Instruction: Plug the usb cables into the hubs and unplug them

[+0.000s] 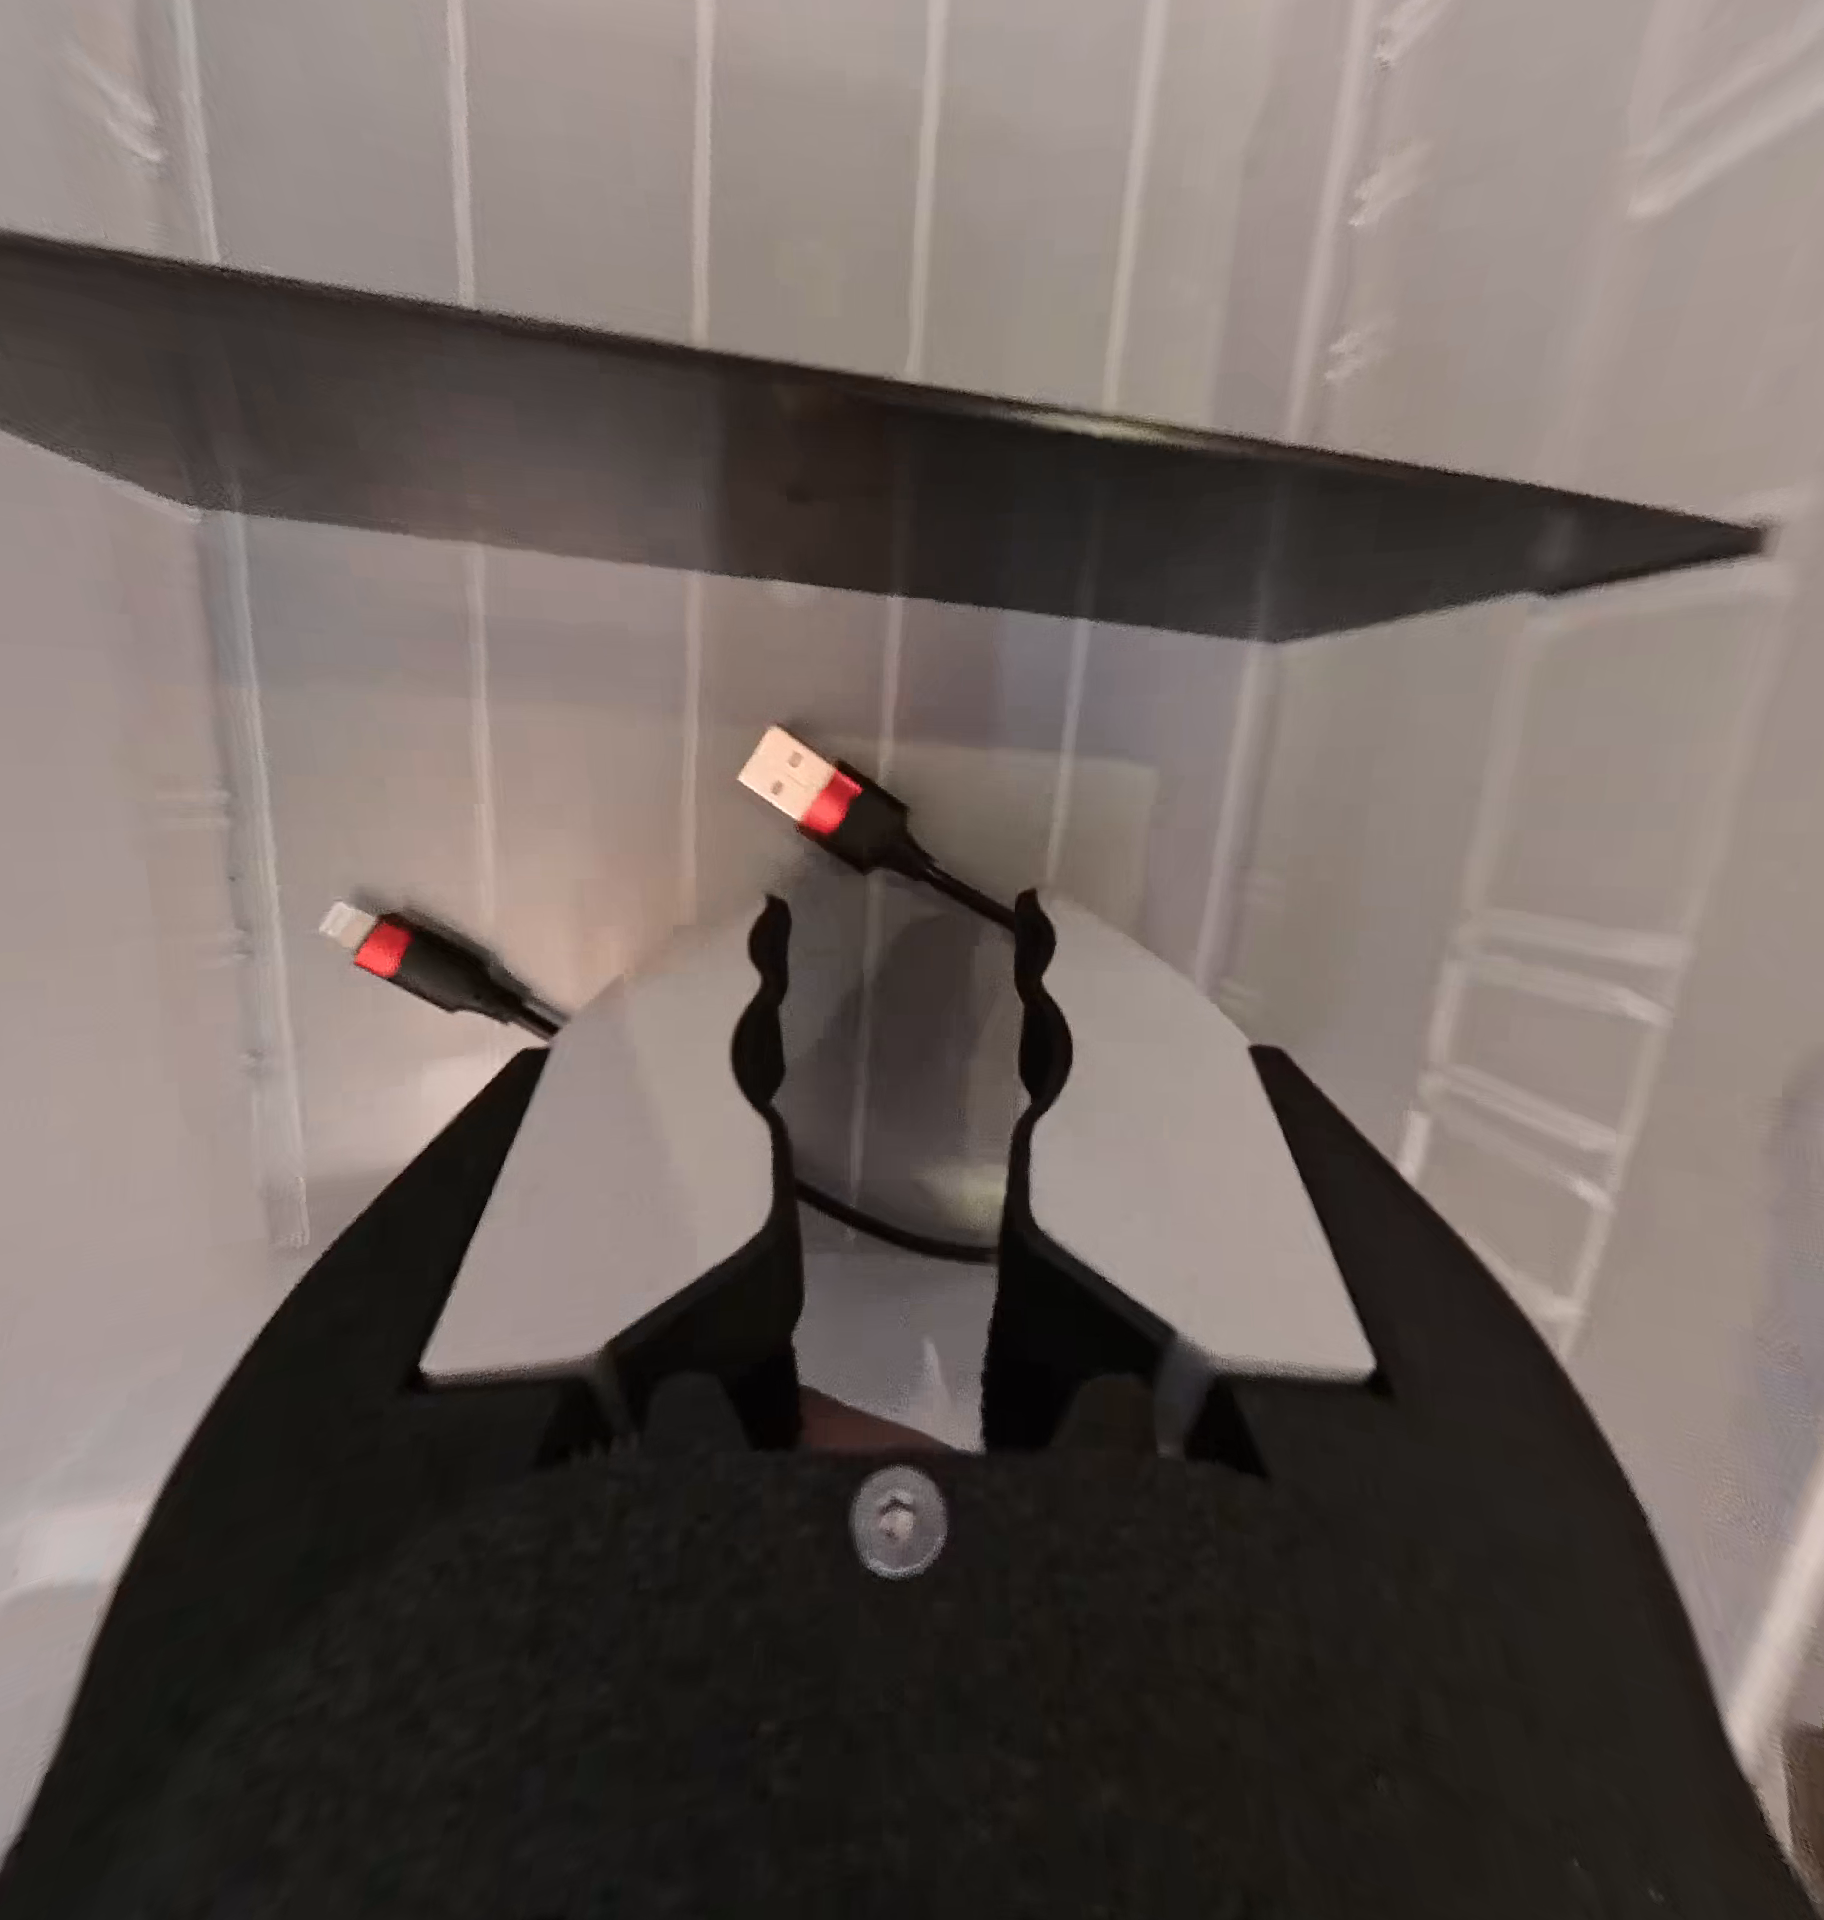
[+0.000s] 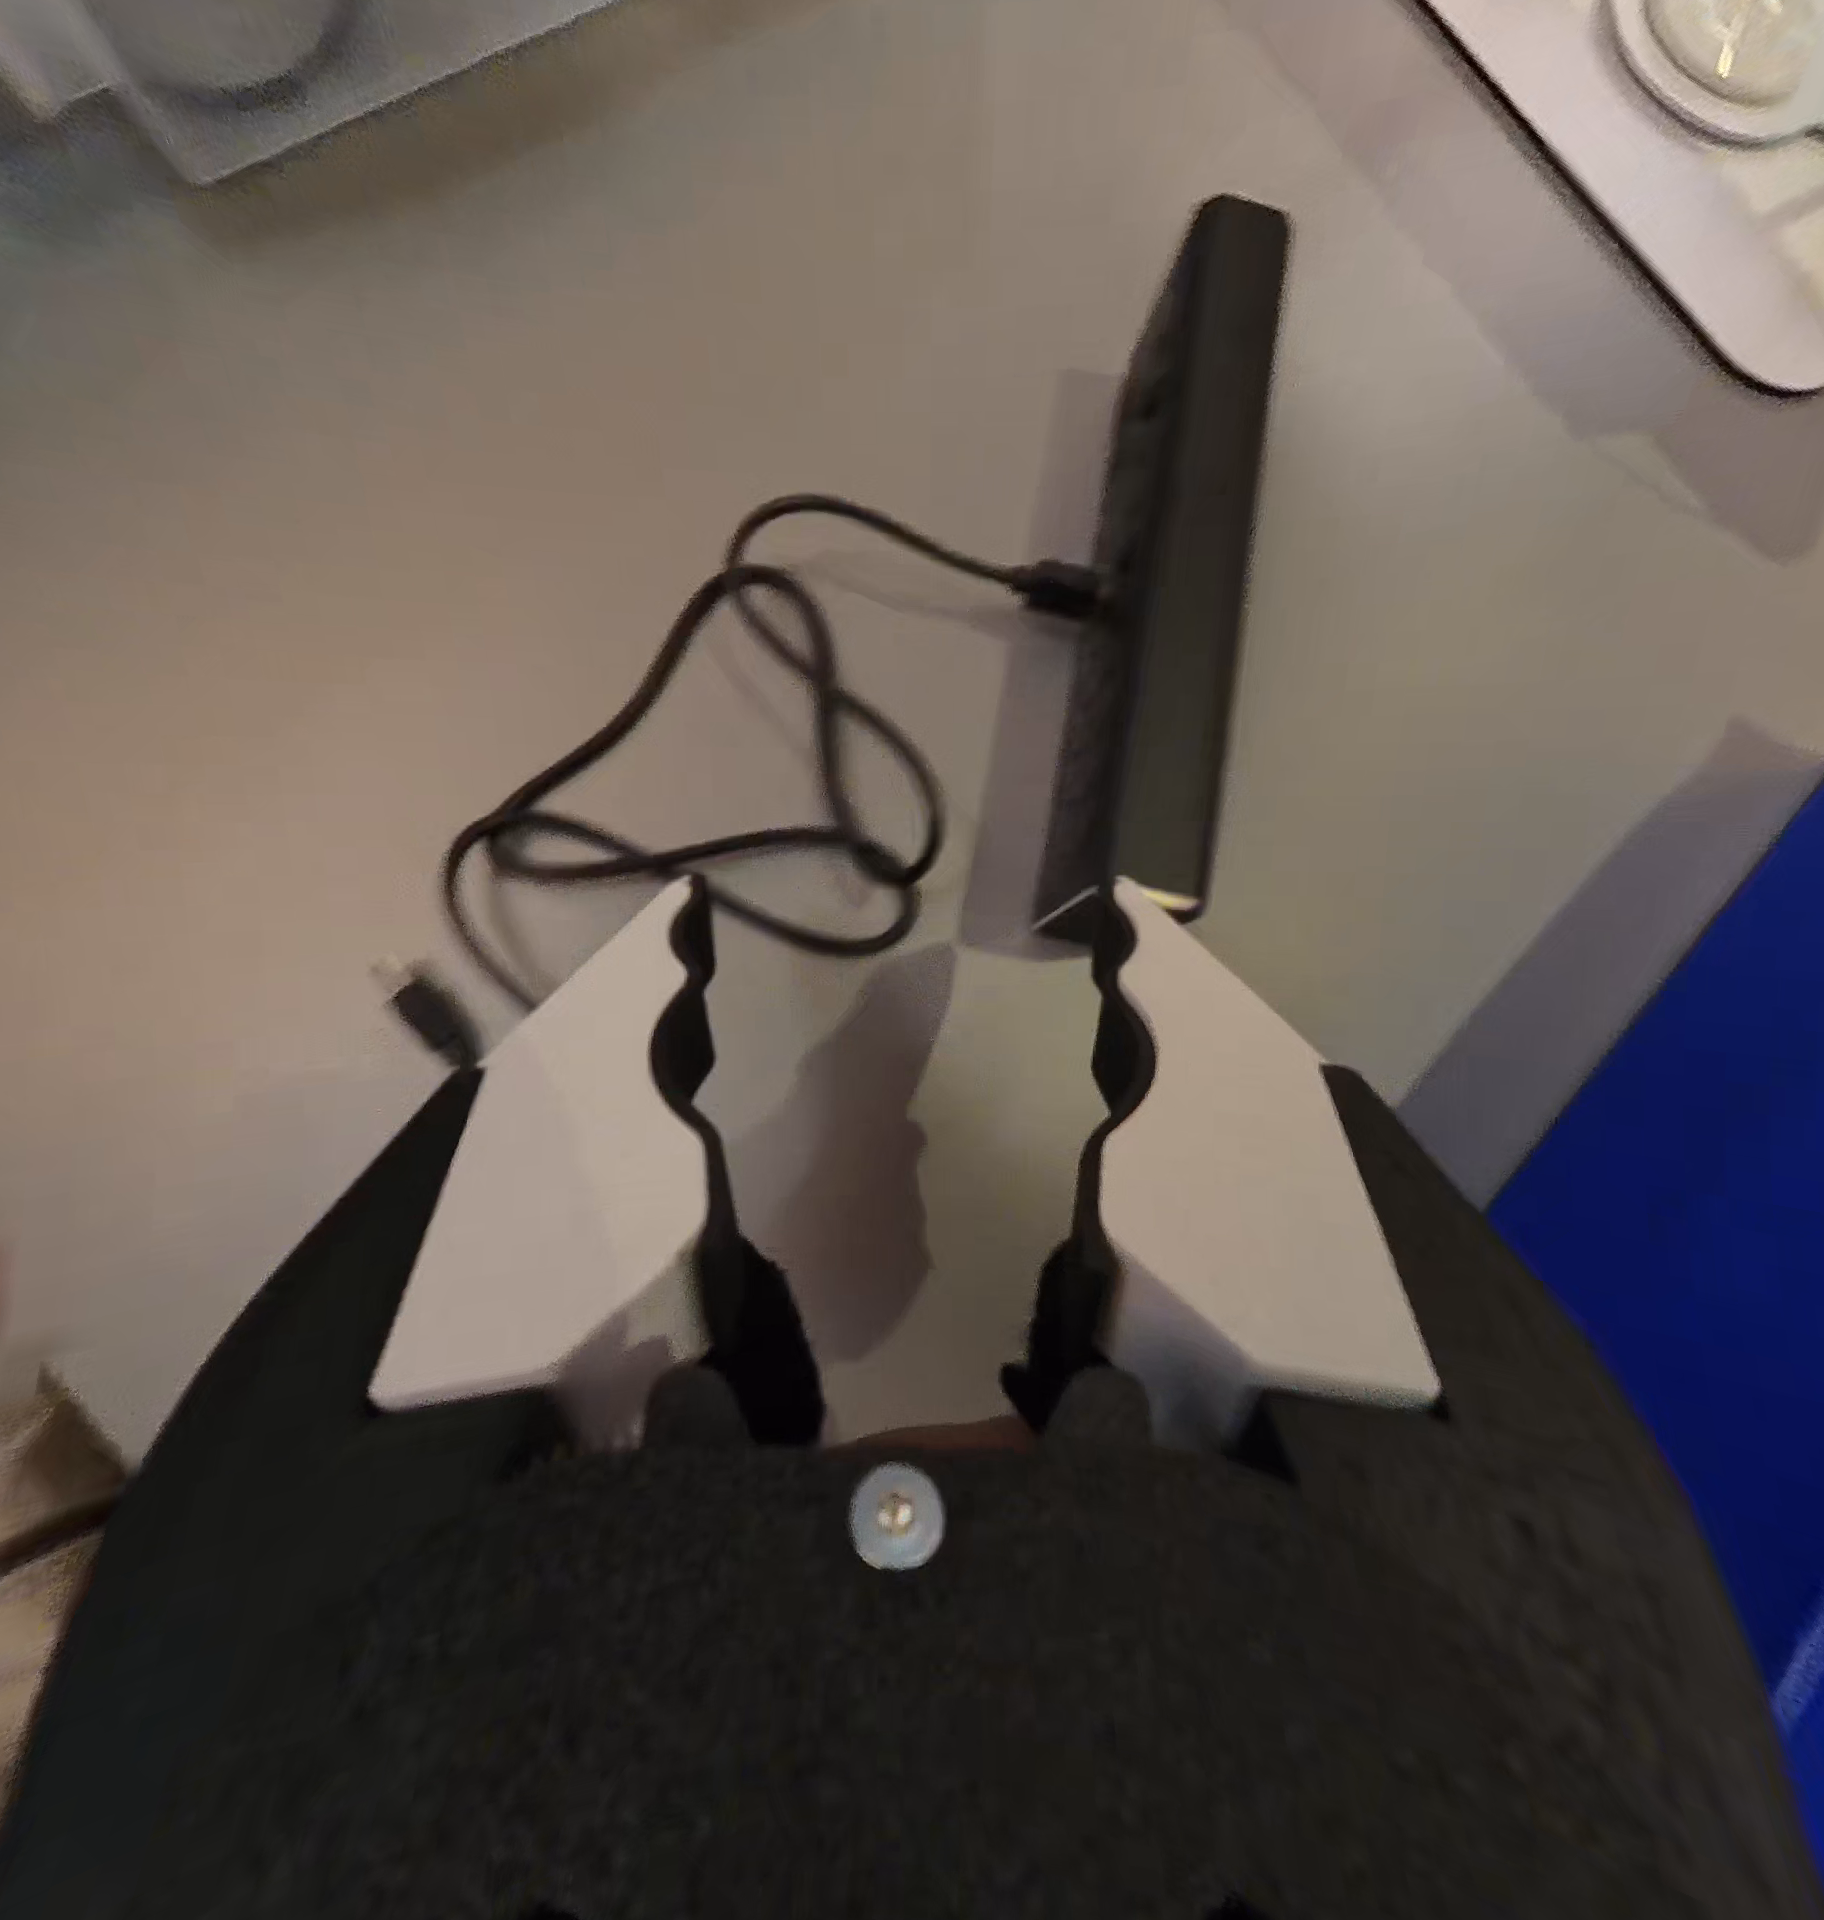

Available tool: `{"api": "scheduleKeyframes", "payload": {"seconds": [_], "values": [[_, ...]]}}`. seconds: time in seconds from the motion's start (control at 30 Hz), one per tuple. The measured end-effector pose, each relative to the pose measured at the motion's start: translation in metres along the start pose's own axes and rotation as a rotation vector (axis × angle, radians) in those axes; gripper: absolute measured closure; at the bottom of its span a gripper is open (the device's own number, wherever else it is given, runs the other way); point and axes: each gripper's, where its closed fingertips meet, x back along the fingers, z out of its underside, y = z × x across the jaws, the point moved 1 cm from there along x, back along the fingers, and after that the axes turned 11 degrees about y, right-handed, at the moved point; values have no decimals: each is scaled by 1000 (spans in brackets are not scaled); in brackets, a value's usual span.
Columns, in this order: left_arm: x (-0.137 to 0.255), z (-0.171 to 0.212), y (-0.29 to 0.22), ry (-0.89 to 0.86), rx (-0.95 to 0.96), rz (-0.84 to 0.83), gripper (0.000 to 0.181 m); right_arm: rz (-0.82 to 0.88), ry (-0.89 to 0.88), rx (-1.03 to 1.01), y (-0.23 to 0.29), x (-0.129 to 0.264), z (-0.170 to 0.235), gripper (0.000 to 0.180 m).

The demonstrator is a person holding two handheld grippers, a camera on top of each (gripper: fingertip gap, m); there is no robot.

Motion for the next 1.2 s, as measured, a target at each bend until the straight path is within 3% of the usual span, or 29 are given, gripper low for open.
{"api": "scheduleKeyframes", "payload": {"seconds": [0.17, 0.33, 0.43, 0.53, 0.67, 0.8, 0.9, 1.03, 1.2], "values": [[-6, -12, 4, 1, 37, -40, 148, -5, -124, 21, 39, 26, 10, 114], [-9, -17, 4, 48, -129, -145, 159, -117, -183, 49, 76, 23, 18, 121], [-2, -15, -3, -4, -159, -97, 161, -121, -236, 64, 79, 29, 16, 128], [36, -18, -12, -204, -168, -41, 161, -136, -319, 51, 77, 42, 8, 131], [120, -10, -32, -541, -278, -120, 161, -257, -408, -15, 79, 59, -4, 134], [194, 19, -71, -839, -494, -326, 161, -441, -498, -77, 82, 80, -23, 133], [220, 49, -112, -966, -642, -402, 161, -575, -551, -101, 80, 105, -45, 133], [223, 96, -183, -1068, -861, -339, 160, -656, -583, -100, 71, 139, -76, 133], [187, 140, -247, -1103, -1121, -319, 160, -803, -503, -41, 79, 145, -81, 133]]}}
